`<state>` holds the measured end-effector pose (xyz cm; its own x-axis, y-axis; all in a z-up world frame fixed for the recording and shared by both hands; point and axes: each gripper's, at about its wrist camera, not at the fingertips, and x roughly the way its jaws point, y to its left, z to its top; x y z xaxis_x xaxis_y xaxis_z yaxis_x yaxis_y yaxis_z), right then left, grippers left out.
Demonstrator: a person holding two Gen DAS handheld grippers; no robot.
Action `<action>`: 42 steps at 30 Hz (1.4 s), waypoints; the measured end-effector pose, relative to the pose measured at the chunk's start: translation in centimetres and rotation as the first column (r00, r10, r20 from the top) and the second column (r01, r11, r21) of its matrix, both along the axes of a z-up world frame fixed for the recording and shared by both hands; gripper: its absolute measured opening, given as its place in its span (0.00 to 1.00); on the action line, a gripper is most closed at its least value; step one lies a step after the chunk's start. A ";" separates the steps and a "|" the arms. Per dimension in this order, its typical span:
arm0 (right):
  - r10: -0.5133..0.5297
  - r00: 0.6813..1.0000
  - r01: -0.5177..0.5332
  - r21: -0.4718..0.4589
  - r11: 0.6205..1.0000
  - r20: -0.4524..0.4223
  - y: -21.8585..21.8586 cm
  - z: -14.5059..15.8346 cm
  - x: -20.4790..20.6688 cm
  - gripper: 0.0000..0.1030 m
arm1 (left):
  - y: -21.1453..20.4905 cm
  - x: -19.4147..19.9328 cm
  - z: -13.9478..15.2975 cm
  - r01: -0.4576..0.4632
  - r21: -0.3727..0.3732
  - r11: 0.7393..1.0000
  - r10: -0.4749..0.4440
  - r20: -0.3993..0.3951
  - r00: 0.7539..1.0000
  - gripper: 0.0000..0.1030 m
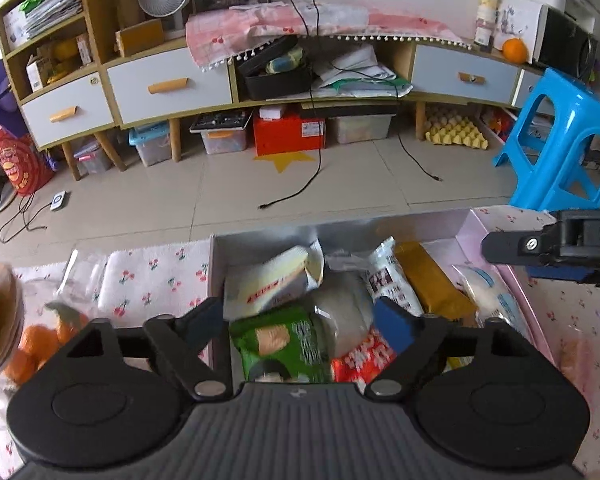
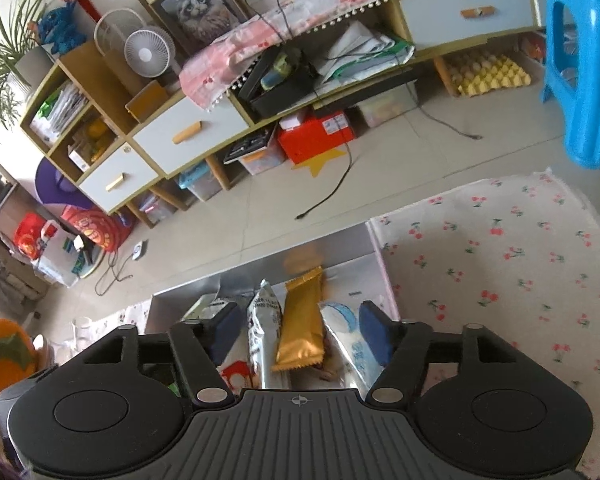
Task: Organize snacks
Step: 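Lower both held packets into the pink box and open both tools, then move both tools back over the loose snacks on the tablecloth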
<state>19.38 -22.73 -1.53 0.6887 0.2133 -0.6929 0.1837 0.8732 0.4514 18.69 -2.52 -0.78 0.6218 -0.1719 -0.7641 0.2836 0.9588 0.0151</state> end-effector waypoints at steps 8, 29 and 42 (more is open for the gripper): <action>0.008 1.000 -0.009 -0.046 0.999 -0.014 -0.2 1.6 -3.8 0.76 | 0.4 -3.4 0.9 -0.017 0.010 1.000 0.017 -0.020 1.000 0.95; 0.123 0.989 -0.139 -0.219 0.966 -0.082 2.6 1.5 -12.9 0.77 | -0.6 -12.3 -0.8 -0.060 0.059 0.996 0.065 -0.085 0.994 0.99; 0.145 0.972 -0.195 -0.288 0.937 -0.186 2.2 -0.9 -14.5 0.77 | -2.4 -14.7 -2.4 -0.070 -0.044 0.997 0.062 -0.161 0.985 0.99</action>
<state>4.91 -20.57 -2.40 0.5358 0.0808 -0.8405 0.0678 0.9881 0.1382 3.98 -4.96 -3.22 0.5040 -0.1742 -0.8459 0.2143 0.9740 -0.0728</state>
